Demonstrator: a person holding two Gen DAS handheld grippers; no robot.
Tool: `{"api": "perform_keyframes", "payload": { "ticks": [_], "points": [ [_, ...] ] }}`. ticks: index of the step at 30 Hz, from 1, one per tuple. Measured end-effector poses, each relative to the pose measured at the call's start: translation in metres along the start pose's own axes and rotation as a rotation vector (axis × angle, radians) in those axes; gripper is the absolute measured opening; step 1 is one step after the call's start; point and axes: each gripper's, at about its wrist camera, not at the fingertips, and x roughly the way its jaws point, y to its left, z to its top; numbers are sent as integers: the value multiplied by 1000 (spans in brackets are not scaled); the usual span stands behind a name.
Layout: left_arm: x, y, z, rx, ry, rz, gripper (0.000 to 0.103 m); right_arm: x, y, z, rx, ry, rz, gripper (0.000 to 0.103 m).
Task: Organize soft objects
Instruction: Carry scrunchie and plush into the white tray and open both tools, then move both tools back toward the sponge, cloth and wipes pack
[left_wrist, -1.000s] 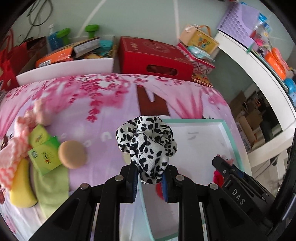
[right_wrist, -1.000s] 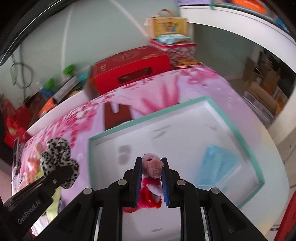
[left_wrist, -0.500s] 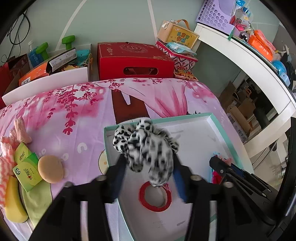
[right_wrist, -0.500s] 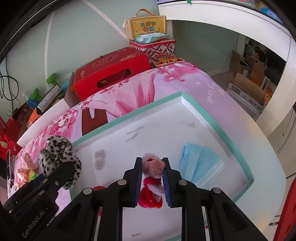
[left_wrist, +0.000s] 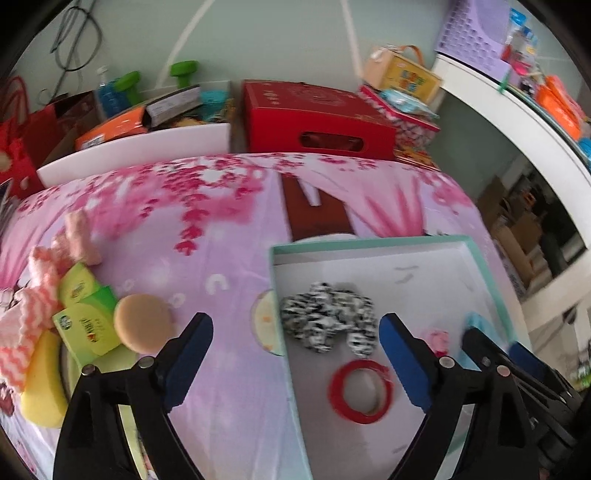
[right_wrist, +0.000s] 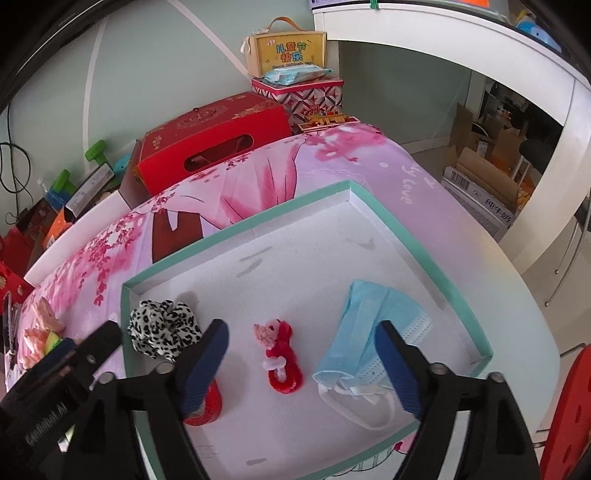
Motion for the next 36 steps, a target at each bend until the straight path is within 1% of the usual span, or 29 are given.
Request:
{"api": "perform_keyframes", "payload": {
  "ticks": [1,2,6,9,18,20,25,30,32,36],
  "points": [
    [1,4,0,-10,1,17,101,1,0,-1,-3,2,-5,101],
    [3,7,0,-20,3,34,102,2,0,-1,-8,6,-13,103],
    [6,22,-2,-51,20,114,102,4,0,-3,-34,7,-48,103],
    [7,31,-5,-73,34,129,102,5,-2,-4,-27,13,-50,103],
    [-4,49,-5,-109,35,155,102,2,-4,-6,-5,13,-31,103],
    [-11,58,-6,-122,32,173,102,-2,-2,-6,4,-4,-15,103],
    [-30,89,-8,-158,28,256,102,-10,9,-5,6,-38,40,103],
    [-58,126,-11,-257,-12,264,102,-17,30,-9,-31,-65,96,103],
    [-73,142,-13,-293,-38,279,102,-19,36,-10,-40,-70,115,103],
    [-95,169,-19,-355,-79,318,102,-22,51,-14,-73,-78,113,103]
  ]
}}
